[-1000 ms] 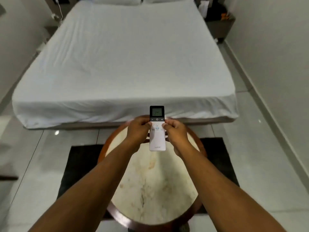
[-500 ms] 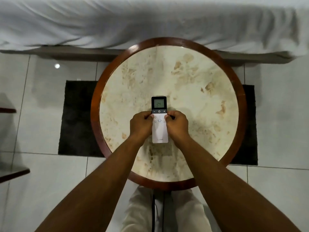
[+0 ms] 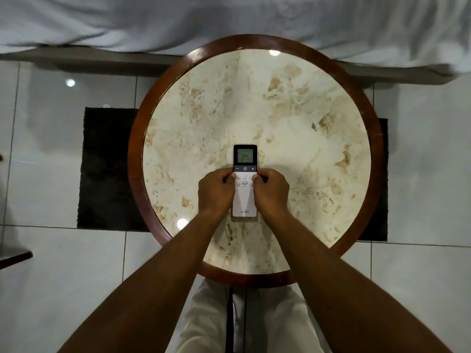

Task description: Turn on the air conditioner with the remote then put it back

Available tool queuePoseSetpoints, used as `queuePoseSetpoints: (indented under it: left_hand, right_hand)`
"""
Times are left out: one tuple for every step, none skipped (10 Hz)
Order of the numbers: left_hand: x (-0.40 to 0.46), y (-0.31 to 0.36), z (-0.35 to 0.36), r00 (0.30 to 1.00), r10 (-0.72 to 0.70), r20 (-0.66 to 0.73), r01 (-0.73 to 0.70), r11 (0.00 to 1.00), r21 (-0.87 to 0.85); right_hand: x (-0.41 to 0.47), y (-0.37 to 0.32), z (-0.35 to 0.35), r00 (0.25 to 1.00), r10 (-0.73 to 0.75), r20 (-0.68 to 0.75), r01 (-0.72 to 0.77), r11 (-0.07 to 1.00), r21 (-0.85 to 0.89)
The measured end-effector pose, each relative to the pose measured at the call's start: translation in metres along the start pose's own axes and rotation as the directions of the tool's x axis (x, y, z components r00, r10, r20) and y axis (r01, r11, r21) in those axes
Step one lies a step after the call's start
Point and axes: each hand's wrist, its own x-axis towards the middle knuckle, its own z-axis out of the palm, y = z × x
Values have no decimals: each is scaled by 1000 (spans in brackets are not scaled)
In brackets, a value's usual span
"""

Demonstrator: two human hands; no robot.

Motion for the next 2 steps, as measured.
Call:
queuePoseSetpoints:
  left_hand:
    - [1,0,-5,999,33,40,-34,998,48]
    - [-2,4,-12,998,31,54,-39,985,165]
  right_hand:
    - [0,-1,-1,1000,-13,13,13,1000,-14]
    - [-3,-4,-6,999,-17,28,18,999,-37]
